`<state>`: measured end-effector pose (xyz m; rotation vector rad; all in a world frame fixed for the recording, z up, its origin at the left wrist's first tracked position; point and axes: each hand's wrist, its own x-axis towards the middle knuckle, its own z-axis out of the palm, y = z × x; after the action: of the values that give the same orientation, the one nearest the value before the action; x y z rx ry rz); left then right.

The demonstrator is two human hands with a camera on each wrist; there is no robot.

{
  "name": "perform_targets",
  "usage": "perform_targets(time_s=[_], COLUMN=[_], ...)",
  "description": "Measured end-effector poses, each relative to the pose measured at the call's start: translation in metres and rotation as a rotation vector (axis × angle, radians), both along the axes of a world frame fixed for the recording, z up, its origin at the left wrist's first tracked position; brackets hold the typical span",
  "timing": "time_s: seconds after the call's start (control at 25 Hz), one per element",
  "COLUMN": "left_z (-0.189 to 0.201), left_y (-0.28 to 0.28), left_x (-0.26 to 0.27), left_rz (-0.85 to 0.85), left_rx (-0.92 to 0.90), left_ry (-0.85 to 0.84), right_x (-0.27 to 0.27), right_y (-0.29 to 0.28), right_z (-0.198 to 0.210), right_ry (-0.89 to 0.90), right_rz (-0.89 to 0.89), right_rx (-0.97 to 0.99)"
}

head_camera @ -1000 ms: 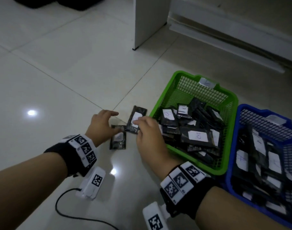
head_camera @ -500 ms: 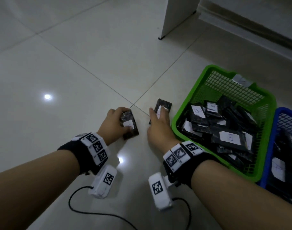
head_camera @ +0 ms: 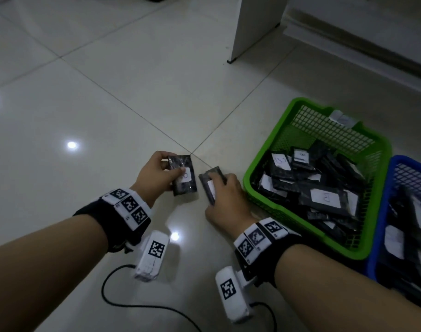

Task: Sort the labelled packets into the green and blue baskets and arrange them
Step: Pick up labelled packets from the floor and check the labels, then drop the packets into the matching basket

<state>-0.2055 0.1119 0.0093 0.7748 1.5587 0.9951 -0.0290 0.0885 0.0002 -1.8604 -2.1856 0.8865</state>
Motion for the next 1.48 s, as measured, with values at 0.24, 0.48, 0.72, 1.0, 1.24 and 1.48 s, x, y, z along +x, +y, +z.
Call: perform_targets(time_s=[0.24, 0.48, 0.72, 1.0, 1.24, 1.48], left_z=[0.041, 0.077, 0.068, 0.093, 0.133, 0.104], left_y=[0.013, 0.054, 0.071, 0.079, 0.067, 0.042], left_x=[0.020, 0.093, 0.200, 0.253, 0.337, 0.434], left_rz=[0.084, -0.027, -0.479, -1.267, -1.215, -1.019], left_rx=[0.159, 0.182, 0.188, 0.241, 0.276, 0.311], left_ry=[-0.052, -0.223, 0.323, 1.156, 1.026, 0.812], right_x=[0.004, 0.083, 0.200, 0.294, 0.415, 0.502], right_y=[-0.008, 0.011, 0.012, 0.002, 0.013, 0.012], right_z=[0.052, 0.098, 0.081, 0.111, 0.153, 0.087], right_ry=[0.398, 0.378, 0.156, -0.094, -0.118, -0.061], right_rz=[-0.165, -0.265, -0.366, 0.171, 0.090, -0.256], right_rx=[-0.007, 0.218, 0.112, -0.215, -0.155, -0.138])
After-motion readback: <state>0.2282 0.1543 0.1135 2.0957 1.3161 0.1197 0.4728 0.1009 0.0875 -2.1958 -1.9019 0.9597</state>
